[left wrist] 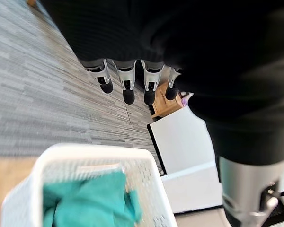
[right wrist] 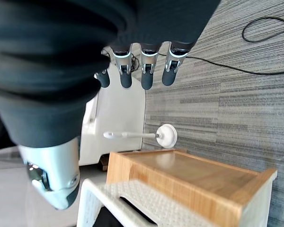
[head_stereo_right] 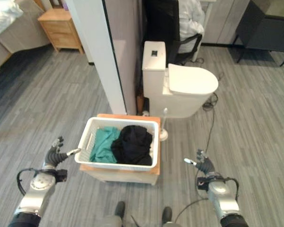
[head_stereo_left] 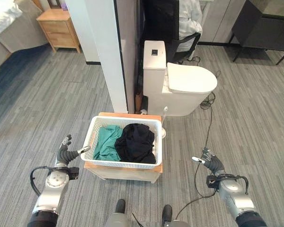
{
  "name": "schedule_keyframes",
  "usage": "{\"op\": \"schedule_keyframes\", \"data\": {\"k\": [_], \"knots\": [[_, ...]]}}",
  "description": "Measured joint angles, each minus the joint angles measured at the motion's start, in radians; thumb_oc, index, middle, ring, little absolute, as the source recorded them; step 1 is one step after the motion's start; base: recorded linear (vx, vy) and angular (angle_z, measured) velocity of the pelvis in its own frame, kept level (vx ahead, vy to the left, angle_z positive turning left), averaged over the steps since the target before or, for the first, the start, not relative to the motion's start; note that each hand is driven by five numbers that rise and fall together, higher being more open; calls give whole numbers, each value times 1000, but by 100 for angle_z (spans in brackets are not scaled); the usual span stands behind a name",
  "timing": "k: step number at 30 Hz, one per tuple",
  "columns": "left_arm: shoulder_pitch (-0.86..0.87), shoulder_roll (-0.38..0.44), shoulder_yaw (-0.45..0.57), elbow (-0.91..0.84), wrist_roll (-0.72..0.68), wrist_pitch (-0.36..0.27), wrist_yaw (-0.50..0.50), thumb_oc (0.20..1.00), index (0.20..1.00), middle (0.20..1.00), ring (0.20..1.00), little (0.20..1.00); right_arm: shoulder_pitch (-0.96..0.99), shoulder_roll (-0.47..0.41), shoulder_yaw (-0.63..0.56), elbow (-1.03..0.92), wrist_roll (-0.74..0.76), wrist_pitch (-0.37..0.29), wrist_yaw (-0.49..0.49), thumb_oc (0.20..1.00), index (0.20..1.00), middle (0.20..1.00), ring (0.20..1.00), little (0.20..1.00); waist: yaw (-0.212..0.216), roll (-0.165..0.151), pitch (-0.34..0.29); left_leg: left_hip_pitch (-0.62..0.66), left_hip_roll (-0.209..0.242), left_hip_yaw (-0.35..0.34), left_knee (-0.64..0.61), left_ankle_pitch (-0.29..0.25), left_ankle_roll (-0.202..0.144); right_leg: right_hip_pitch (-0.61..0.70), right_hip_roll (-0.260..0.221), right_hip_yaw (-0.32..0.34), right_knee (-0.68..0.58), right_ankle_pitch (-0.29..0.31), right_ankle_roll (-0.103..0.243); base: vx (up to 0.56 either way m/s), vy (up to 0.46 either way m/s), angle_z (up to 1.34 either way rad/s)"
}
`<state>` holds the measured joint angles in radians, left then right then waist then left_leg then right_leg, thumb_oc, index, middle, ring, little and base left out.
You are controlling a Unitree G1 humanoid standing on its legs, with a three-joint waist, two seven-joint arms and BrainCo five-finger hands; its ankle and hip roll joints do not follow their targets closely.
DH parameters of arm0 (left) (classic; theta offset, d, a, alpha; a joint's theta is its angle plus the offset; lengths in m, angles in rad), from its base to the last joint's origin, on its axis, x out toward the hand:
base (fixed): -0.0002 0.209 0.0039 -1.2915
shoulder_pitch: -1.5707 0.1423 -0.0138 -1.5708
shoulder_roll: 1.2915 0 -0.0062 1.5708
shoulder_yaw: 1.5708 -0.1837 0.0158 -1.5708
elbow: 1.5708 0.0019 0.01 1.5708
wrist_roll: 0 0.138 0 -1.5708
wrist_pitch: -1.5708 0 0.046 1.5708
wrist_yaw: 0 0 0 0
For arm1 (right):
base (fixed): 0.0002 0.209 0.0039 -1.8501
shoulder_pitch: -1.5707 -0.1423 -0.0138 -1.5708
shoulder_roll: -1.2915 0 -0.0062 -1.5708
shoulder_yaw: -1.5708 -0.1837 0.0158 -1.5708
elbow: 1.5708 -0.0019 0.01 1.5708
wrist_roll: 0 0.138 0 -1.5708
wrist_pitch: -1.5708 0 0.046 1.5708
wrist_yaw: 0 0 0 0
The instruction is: Grab the laundry basket,head to the washer,open it,put in the laundry and shut it.
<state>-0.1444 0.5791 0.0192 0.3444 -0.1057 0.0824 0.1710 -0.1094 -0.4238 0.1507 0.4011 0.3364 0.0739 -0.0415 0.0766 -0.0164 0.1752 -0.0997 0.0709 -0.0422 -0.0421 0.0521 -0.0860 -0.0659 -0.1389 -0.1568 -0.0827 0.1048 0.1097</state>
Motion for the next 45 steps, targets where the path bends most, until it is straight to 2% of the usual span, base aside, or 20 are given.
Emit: {"op": "schedule_keyframes", "data": {"k": [2,4,7,8,14,18,24,28,31,35,45], "knots": [[-94,15,-12,33,6,20,14,1000,1000,1000,1000,1000,-56,5,34,-2,-15,14,-1,1000,1000,1000,1000,1000,2,-2,10,-36,-14,4,5,3,5,-39,-13,8,2,8,10,-187,34,-6],[-206,26,-48,60,10,31,30,1000,1000,1000,1000,1000,-131,20,56,-3,-37,17,-1,1000,1000,1000,1000,1000,7,1,62,-47,-16,5,5,4,6,-49,-13,8,2,10,14,-170,19,-1],[-312,41,-103,81,28,48,54,1000,1000,1000,1000,1000,-207,29,78,-9,-38,17,-22,1000,1000,1000,1000,1000,4,0,100,-109,-9,3,22,5,3,-105,-4,8,8,14,12,-109,0,0],[-362,44,-121,95,30,61,56,1000,1000,1000,1000,1000,-244,30,78,-8,-38,18,-28,1000,1000,1000,1000,1000,3,2,135,-121,-7,1,24,9,-2,-114,0,6,7,21,7,-93,-9,0],[-506,46,-194,185,30,109,62,1000,1000,1000,1000,1000,-353,30,102,-10,-38,23,-70,1000,1000,1000,1000,1000,-21,-1,231,-166,1,1,38,10,-2,-152,7,6,8,25,0,-44,-28,-1],[-553,46,-197,196,47,143,95,1000,1000,1000,1000,1000,-368,29,126,-19,-37,53,-83,1000,1000,1000,1000,1000,-23,-1,251,-175,1,1,38,10,-2,-160,7,5,7,25,0,-14,-25,1],[-558,48,-190,219,48,163,132,1000,1000,1000,1000,1000,-371,29,148,-46,-37,57,-88,1000,1000,1000,1000,1000,-26,-8,261,-181,-1,1,38,10,-2,-167,6,5,7,25,0,-4,-6,0],[-556,91,-182,220,47,168,143,1000,1000,1000,1000,1000,-376,28,154,-84,-38,60,-88,1000,1000,1000,1000,1000,-26,-12,296,-191,-1,2,40,13,-8,-181,9,8,15,28,-3,-7,-21,-3],[-526,98,-128,207,47,170,172,1000,1000,1000,1000,1000,-376,29,157,-88,-38,60,-88,1000,1000,1000,1000,1000,-24,-12,298,-204,2,3,40,14,-9,-197,12,10,17,29,-4,5,-7,-1],[-392,123,-49,115,47,169,181,1000,1000,1000,1000,1000,-367,27,154,-127,-38,61,-88,1000,1000,1000,1000,1000,-22,-9,300,-202,4,9,39,14,-9,-198,13,13,17,28,-5,8,-9,-2],[-322,124,29,54,47,140,219,1000,1000,1000,1000,1000,-323,26,154,-162,-37,61,-83,1000,1000,1000,1000,1000,-4,4,307,-196,4,24,42,14,-9,-200,11,19,27,28,-5,8,-1,-1]]}}
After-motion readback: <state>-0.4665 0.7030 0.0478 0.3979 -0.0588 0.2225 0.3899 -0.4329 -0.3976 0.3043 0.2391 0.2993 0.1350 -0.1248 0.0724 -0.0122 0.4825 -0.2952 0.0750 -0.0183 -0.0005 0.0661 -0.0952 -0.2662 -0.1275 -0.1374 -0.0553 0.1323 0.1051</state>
